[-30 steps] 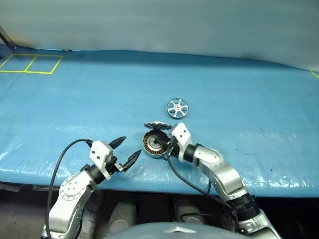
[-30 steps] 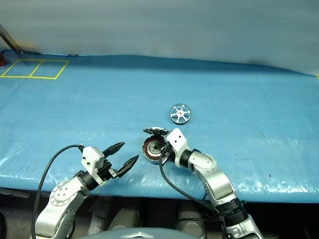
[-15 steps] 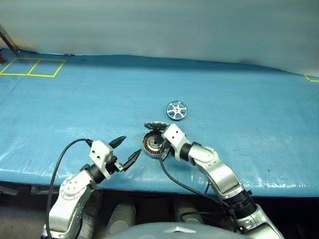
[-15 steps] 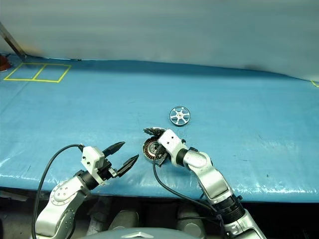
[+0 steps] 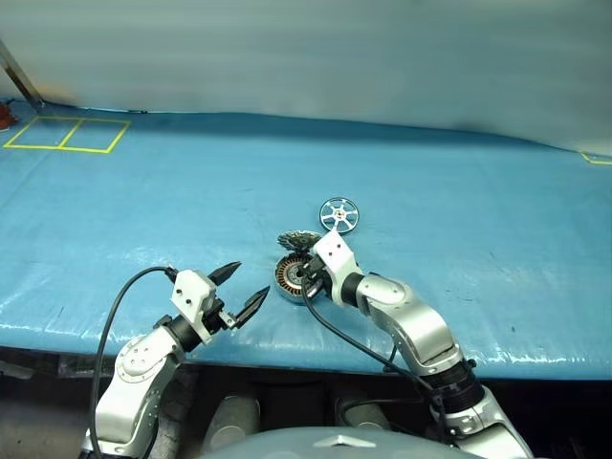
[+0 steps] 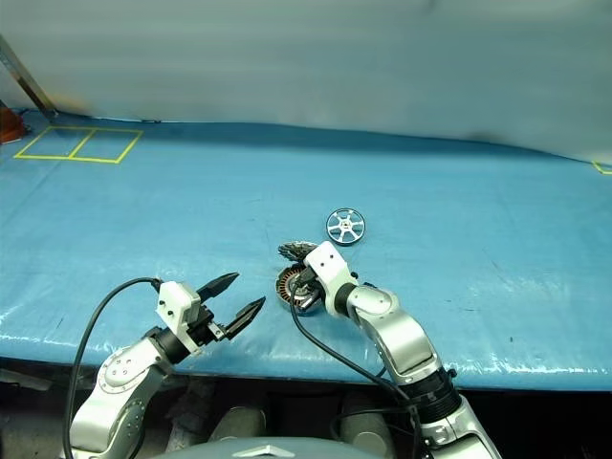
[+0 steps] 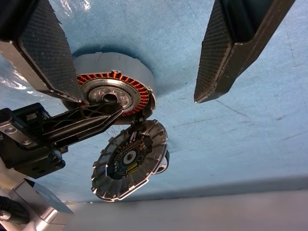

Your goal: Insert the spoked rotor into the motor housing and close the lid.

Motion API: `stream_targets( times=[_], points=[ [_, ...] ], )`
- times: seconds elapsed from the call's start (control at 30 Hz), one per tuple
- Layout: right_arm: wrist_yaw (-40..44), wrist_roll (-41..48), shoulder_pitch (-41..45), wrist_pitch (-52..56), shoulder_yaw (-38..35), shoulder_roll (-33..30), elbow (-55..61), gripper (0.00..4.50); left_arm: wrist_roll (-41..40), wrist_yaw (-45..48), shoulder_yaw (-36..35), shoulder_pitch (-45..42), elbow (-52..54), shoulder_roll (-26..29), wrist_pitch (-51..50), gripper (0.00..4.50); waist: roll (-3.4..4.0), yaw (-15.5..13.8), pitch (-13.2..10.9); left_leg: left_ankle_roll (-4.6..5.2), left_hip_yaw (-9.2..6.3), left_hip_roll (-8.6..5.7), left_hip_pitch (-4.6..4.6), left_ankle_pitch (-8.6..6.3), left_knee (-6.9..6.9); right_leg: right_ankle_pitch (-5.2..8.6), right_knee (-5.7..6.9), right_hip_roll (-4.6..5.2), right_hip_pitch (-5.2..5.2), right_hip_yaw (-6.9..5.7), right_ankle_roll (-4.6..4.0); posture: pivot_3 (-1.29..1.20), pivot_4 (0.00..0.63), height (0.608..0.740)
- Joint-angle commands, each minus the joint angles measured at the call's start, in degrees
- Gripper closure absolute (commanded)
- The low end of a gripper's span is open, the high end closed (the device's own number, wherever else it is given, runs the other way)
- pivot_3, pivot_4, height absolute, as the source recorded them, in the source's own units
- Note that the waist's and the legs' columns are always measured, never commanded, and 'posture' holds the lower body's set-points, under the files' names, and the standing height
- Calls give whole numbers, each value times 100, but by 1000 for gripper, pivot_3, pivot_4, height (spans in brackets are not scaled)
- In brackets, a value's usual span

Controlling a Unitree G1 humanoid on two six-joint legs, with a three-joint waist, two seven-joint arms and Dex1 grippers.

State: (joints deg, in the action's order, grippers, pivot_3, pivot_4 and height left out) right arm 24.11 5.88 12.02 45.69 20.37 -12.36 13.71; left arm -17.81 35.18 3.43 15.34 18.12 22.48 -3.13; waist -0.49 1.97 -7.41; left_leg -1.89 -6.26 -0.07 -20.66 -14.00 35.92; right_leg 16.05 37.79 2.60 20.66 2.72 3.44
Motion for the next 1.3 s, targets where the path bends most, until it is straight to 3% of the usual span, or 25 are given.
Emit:
stream_targets(
  times=[0.03, 0.23, 0.37, 0.47, 0.53, 0.63, 0.83, 1.07, 1.3],
  points=[
    [-517, -355, -379, 1041, 34, -116, -1078, 4482, 27, 59, -32, -28, 65, -2, 159, 519, -1, 4, 11, -1, 0, 3, 2, -1, 0, 0, -1, 4, 0, 3, 0, 0, 150, 740],
    [-470, 117, -474, 1194, -367, 102, -921, 4482, 34, 92, -50, -44, 12, 7, 189, 519, 0, -4, 12, -5, -5, 7, 0, -3, -8, 1, -2, 38, 4, 1, 0, 0, 150, 740],
    [151, 678, -730, -296, -657, 218, -125, 4482, 38, 112, -73, -39, -37, 10, 215, 519, 0, -8, 4, -5, -5, 1, -15, -3, -10, 1, -3, 52, 15, -5, 0, 0, 150, 740],
    [313, 914, -855, -1181, -883, 388, 164, 4482, 40, 116, -86, -28, -48, 9, 220, 519, 3, -16, -43, 20, -2, -7, -94, 13, -8, -1, -3, 45, 90, -30, 5, 0, 150, 740],
    [548, 1221, -848, -1305, -993, 439, 252, 4482, 59, 116, -74, -38, -72, -4, 230, 519, 26, 22, -73, 38, 7, -30, -133, 22, -14, -27, 0, 26, 119, -23, 42, 0, 150, 740],
    [782, 1466, -782, -1437, -1025, 452, 349, 4482, 68, 112, -52, -60, -78, -30, 226, 519, 28, 20, -89, 35, 4, -42, -216, 23, -19, -54, 7, 9, 193, -20, 22, 0, 150, 740],
    [561, 653, -559, -1671, -524, 67, 113, 4482, 121, 112, -28, -67, -95, -87, 245, 519, 35, 11, -134, 40, 5, -41, -229, 10, -43, -41, -3, 5, 209, -21, 14, 0, 150, 740],
    [637, 364, -642, -1976, -256, -217, 3, 4482, 155, 111, -23, -36, -79, -132, 242, 519, 24, 17, -150, 37, 15, -42, -218, 13, -29, -40, -1, 0, 190, -23, 16, 0, 150, 740],
    [568, 625, -689, -2344, -520, 62, -2, 4482, 176, 104, -18, -33, -69, -139, 235, 519, 21, 15, -151, 30, 14, -39, -204, 17, -22, -40, 8, -6, 180, -22, 16, 0, 150, 740]
  ],
)
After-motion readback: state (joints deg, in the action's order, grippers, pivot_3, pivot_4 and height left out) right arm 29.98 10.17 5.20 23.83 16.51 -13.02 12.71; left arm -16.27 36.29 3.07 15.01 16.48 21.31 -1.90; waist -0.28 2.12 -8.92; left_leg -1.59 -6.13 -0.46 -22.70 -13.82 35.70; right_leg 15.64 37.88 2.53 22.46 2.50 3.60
